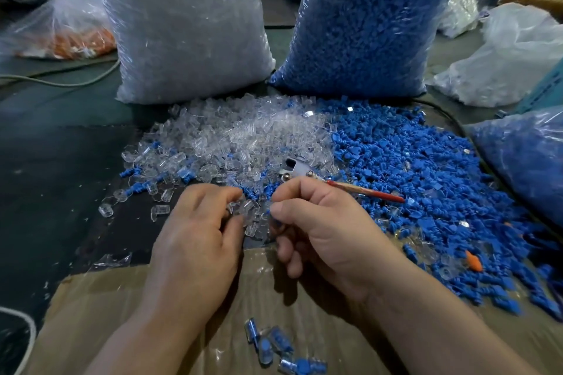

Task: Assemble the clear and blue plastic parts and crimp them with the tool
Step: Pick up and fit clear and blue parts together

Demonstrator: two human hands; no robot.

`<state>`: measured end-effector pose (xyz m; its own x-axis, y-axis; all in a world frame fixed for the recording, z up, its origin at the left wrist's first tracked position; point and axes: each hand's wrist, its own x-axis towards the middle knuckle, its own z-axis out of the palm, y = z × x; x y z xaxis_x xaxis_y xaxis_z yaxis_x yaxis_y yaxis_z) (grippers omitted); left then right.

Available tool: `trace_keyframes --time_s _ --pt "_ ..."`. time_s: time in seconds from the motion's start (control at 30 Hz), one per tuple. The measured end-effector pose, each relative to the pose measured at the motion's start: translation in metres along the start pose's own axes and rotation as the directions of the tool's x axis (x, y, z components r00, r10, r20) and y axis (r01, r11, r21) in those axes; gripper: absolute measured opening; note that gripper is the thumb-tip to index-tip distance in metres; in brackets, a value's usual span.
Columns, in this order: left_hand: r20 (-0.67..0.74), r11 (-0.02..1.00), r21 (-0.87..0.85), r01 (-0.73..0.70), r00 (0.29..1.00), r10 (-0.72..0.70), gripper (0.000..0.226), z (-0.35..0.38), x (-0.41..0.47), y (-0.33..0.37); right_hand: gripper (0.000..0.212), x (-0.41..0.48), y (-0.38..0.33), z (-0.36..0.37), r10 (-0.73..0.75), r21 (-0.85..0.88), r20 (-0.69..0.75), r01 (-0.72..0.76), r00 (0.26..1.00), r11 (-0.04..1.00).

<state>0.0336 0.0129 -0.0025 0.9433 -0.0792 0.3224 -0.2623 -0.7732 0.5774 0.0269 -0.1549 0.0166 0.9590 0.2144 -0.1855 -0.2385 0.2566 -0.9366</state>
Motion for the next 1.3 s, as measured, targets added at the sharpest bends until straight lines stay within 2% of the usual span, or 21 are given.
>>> trace_keyframes --time_s 0.07,0.1,0.2,0.33,0.57,0.73,0.8,0.97,1.03,1.1,1.13,1.17,1.23,1.27,1.3 --pt "-0.056 0.998 -0.058 -0.011 0.998 0.008 0.026 -0.004 -0.003 0.004 0.010 0.000 0.002 0.000 0.015 0.061 0.066 -0.019 0.998 0.998" --pt "-0.060 0.989 -0.147 -0.010 0.998 0.001 0.021 -0.006 -0.005 0.007 0.009 0.000 0.003 0.000 0.016 0.078 0.091 -0.023 0.996 0.997" --pt "0.033 0.905 -0.421 0.057 0.998 -0.048 0.025 -0.006 -0.012 0.014 0.007 0.000 0.004 0.000 -0.015 0.112 0.112 0.002 0.994 0.994" --pt "0.045 0.893 -0.442 0.082 0.997 -0.070 0.023 -0.001 -0.013 0.014 0.009 -0.002 0.004 0.000 -0.035 0.090 0.092 0.027 0.995 0.996" --pt "0.081 0.782 -0.609 0.133 0.991 -0.105 0.015 -0.002 -0.014 0.014 0.005 -0.010 -0.005 0.004 -0.020 0.080 0.053 0.016 0.998 0.997" --pt "0.065 0.772 -0.613 0.167 0.985 -0.161 0.024 -0.003 -0.013 0.017 0.016 -0.015 -0.006 0.005 0.031 0.142 0.152 -0.053 0.988 0.989" --pt "0.062 0.734 -0.652 0.191 0.978 -0.199 0.034 -0.002 -0.012 0.015 0.017 -0.015 -0.006 0.005 0.018 0.083 0.135 -0.030 0.991 0.996" --pt "0.120 0.630 -0.740 0.236 0.968 -0.221 0.043 0.000 -0.011 0.010 0.014 -0.013 -0.008 0.004 0.015 0.000 0.035 -0.015 0.999 1.000" --pt "0.128 0.619 -0.749 0.238 0.968 -0.218 0.039 0.000 -0.009 0.009 0.016 -0.013 -0.008 0.001 -0.018 -0.070 -0.024 0.016 1.000 0.997" --pt "0.156 0.605 -0.749 0.272 0.959 -0.238 0.034 0.000 -0.007 0.009 0.020 -0.014 -0.008 -0.001 -0.081 -0.210 -0.059 0.067 0.995 0.975" --pt "0.179 0.600 -0.744 0.293 0.953 -0.245 0.033 0.001 -0.007 0.010 0.019 -0.015 -0.007 -0.001 -0.147 -0.335 -0.067 0.117 0.987 0.935" --pt "0.198 0.598 -0.739 0.310 0.949 -0.247 0.033 0.001 -0.007 0.011 0.016 -0.016 -0.005 -0.001 -0.247 -0.498 -0.067 0.182 0.967 0.848" --pt "0.219 0.607 -0.728 0.319 0.947 -0.235 0.035 0.000 -0.007 0.013 0.012 -0.016 0.001 0.000 -0.470 -0.766 -0.012 0.294 0.883 0.572" --pt "0.227 0.622 -0.714 0.321 0.947 -0.228 0.034 -0.001 -0.007 0.013 0.011 -0.015 0.002 0.001 -0.542 -0.825 0.034 0.330 0.840 0.459" --pt "0.233 0.639 -0.698 0.323 0.947 -0.223 0.031 -0.001 -0.007 0.013 0.010 -0.015 0.001 0.002 -0.579 -0.851 0.071 0.353 0.812 0.389"
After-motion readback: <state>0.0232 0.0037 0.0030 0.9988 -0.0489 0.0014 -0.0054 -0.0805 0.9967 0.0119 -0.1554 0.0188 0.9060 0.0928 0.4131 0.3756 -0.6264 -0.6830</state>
